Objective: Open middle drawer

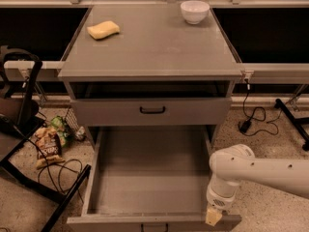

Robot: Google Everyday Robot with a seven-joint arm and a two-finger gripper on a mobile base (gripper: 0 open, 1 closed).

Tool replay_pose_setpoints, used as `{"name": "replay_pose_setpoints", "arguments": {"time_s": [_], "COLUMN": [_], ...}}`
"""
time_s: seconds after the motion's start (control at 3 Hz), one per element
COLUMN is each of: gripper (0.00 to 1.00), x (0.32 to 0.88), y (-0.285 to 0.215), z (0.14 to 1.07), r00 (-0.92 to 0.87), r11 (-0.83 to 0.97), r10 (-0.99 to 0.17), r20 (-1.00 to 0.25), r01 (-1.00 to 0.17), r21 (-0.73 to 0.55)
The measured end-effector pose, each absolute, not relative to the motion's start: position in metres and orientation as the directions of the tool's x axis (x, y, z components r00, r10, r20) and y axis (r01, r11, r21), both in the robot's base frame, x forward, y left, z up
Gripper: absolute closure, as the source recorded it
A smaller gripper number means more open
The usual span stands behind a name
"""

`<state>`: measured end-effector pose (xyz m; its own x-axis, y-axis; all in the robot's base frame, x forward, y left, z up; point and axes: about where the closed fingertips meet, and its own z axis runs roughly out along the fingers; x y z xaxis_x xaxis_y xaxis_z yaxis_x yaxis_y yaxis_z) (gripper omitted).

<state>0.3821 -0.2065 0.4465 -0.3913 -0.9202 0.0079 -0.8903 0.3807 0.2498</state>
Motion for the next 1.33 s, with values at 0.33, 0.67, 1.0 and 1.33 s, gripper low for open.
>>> {"name": "replay_pose_setpoints", "arguments": {"time_s": [0.33,0.67,1.0,1.33], "gripper": [0.03,0.00,0.00,0.00], "x": [0.382,0.385,0.378,0.385], "y": [-0.206,-0.206,-0.206,-0.216], "z": [0.447,0.462,0.515,0.600], "r00": [-0.391,-0.382,-0.374,-0.354], "r11": [0.381,0.371,0.362,0.347], "r10": [-0.920,-0.924,-0.927,-0.933], "r20": [0.008,-0.005,-0.021,-0.065], "r01": [-0.890,-0.899,-0.910,-0.932], "r21": [0.250,0.233,0.204,0.102]}}
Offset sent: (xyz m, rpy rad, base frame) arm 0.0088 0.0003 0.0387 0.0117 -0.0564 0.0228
